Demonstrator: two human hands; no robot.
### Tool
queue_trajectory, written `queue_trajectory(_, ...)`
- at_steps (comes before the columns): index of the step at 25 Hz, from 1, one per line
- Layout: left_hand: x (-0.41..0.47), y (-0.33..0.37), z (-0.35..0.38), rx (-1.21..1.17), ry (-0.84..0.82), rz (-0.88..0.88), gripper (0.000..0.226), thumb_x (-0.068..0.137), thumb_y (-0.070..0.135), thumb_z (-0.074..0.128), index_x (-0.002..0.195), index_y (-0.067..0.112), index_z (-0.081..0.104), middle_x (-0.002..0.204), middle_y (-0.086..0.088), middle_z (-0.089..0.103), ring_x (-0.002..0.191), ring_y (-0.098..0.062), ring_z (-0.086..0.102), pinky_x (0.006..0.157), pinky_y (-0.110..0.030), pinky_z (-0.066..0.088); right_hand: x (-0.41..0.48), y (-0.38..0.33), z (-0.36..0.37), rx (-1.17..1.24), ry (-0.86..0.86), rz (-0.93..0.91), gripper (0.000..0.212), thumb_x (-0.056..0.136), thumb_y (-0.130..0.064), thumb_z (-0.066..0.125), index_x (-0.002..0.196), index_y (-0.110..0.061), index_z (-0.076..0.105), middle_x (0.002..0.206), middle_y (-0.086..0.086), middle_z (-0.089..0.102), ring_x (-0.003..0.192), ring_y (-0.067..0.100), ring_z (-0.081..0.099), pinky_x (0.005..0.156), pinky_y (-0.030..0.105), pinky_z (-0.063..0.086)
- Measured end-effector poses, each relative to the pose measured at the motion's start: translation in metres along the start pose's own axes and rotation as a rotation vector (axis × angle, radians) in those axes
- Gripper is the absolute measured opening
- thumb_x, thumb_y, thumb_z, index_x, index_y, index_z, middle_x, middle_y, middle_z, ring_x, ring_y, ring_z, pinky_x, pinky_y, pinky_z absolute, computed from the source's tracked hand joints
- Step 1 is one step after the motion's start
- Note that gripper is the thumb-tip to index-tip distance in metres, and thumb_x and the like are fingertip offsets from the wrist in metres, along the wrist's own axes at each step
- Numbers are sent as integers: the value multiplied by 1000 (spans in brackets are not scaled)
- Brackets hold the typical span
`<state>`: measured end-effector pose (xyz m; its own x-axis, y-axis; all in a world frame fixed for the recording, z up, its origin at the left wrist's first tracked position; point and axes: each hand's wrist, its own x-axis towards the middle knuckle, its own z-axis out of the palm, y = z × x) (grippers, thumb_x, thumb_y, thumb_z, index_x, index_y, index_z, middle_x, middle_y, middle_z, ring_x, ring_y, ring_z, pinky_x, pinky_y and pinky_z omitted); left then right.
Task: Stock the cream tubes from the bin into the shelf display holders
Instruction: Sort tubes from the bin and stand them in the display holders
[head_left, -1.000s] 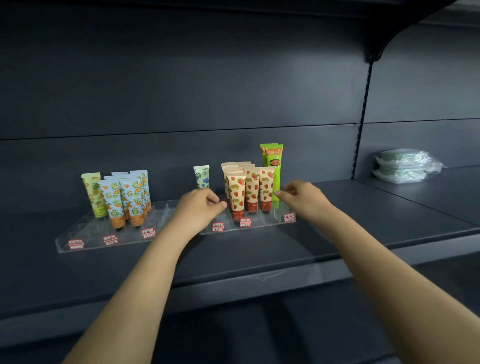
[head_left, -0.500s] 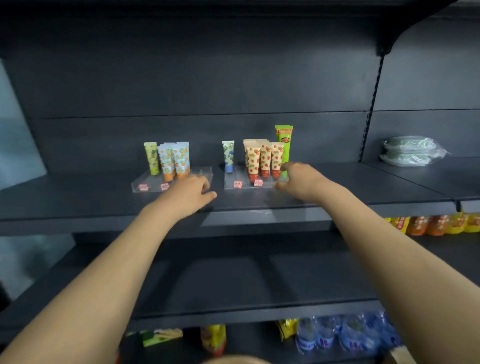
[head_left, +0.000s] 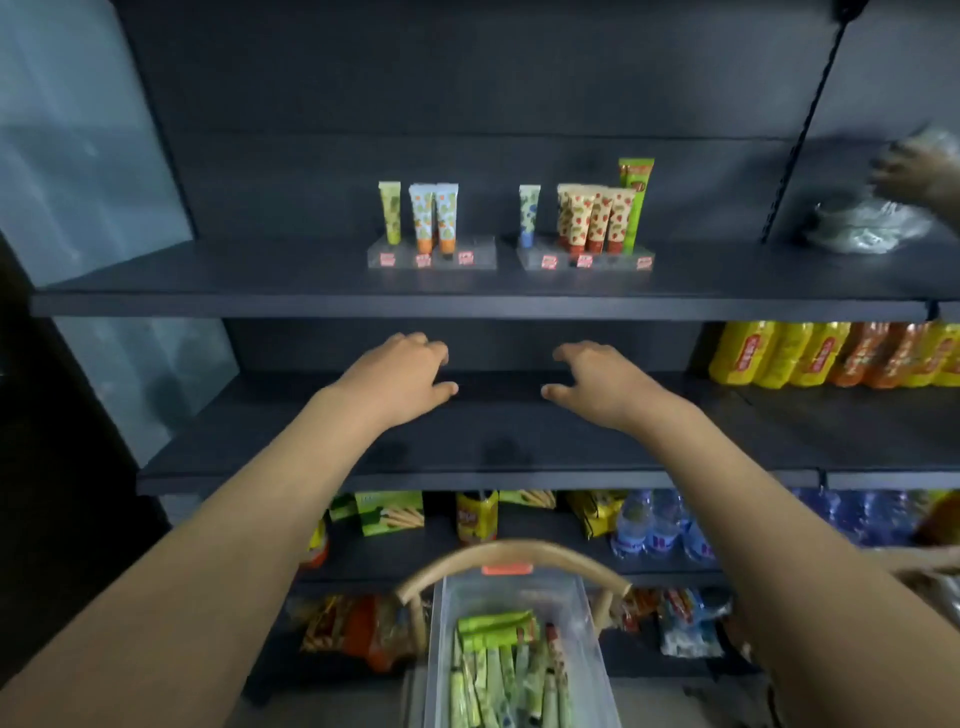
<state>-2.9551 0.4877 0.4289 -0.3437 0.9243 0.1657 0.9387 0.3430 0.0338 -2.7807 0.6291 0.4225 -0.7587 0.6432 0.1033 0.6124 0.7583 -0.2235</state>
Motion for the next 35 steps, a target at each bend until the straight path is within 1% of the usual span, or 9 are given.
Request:
queue_trajectory(6,-58,2,99,-69,-157,32,43,94,38,46,127,11,48,125,-10,49,119,-28,43,96,-41,42,-51,-10,107,-35,-157,72,52,91,-39,53,132,-9,44,137,14,45,127,33,39,101,45,39)
queue_trajectory(11,-83,23,191,-156,-344,24,42,93,36,48,126,10,49,120,-11,52,107,-28,53,83,-36,46,-77,20,198,-19,-346,99,49,88,-42,53,126,-12,49,128,14,52,119,33,47,95,45,44)
queue_trajectory(13,-85,31,234,-185,-431,7,42,94,36,48,126,9,49,123,-12,52,108,-28,54,85,-36,46,-83,38,236,-8,-434,105,50,89,-44,51,129,-13,48,129,13,52,118,33,48,94,44,44)
queue_trajectory(16,-86,42,297,-208,-561,-46,41,93,36,48,123,9,50,124,-12,51,111,-28,52,93,-42,45,-87,63,286,8,-562,115,49,91,-42,50,129,-12,46,125,13,51,118,33,47,89,40,44)
queue_trajectory(20,-95,58,375,-352,-701,-150,40,92,32,49,124,7,48,123,-12,50,110,-27,52,90,-39,46,-91,92,356,49,-721,125,43,91,-39,49,121,-9,49,118,12,55,112,30,49,81,37,43)
queue_trajectory(24,-109,72,440,-407,-836,-247,37,93,29,48,121,5,50,120,-13,51,107,-28,51,88,-36,45,-102,112,416,97,-849,187,37,90,-33,51,119,-10,50,119,11,56,113,30,49,80,33,42)
queue_trajectory(29,-126,81,501,-429,-904,-357,33,93,26,50,116,3,51,117,-14,55,107,-28,53,85,-34,43,-123,120,479,179,-939,333,37,93,-29,47,123,-10,50,118,11,58,111,29,51,73,29,37)
queue_trajectory(32,-145,86,534,-474,-978,-394,33,91,29,55,112,3,55,113,-14,60,103,-28,56,82,-33,43,-142,122,513,238,-985,413,37,91,-21,49,126,-11,52,122,14,58,113,30,53,75,26,38)
queue_trajectory(35,-167,87,562,-528,-1002,-484,41,87,33,62,114,3,56,116,-12,60,108,-26,56,87,-33,43,-160,120,537,306,-991,520,37,92,-20,51,127,-9,52,123,12,59,112,27,55,78,25,40)
